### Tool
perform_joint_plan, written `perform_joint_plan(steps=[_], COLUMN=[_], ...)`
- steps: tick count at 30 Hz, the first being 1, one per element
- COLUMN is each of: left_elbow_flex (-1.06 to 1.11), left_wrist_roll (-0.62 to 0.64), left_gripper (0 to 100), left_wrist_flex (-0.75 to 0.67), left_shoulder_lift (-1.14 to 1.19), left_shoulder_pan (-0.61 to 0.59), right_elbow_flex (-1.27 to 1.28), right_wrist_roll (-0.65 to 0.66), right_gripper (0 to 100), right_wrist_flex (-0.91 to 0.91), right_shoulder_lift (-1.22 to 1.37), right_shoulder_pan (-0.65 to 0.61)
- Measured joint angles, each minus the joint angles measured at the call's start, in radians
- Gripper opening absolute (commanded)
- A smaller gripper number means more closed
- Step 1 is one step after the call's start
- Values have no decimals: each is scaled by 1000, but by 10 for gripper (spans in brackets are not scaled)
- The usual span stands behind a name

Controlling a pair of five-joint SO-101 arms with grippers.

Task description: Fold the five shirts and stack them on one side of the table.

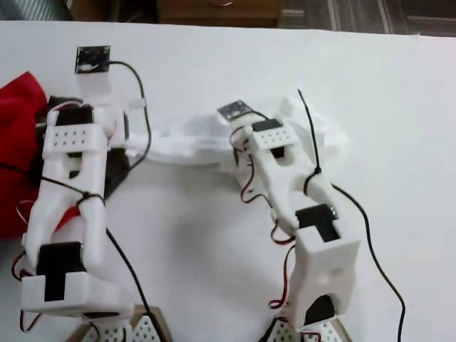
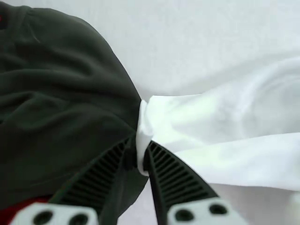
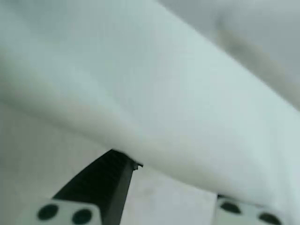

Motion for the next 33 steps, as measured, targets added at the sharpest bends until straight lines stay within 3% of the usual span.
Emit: perform_joint_plan(steps=[3,10,23,33], left_elbow_flex=[0,0,0,-28], left_wrist_roll=[0,2,0,0], left_gripper=[27,27,27,26], left_wrist_flex=[0,0,0,143], left_shoulder_lift=[0,0,0,0], left_shoulder_pan=[0,0,0,0], right_elbow_flex=[-31,-58,-58,-58], right_wrist_roll=[0,0,2,11], right_gripper=[237,11,19,19], right_wrist_flex=[0,-12,-11,209], right_shoulder_lift=[9,12,2,-368], right_shoulder_pan=[17,86,143,130])
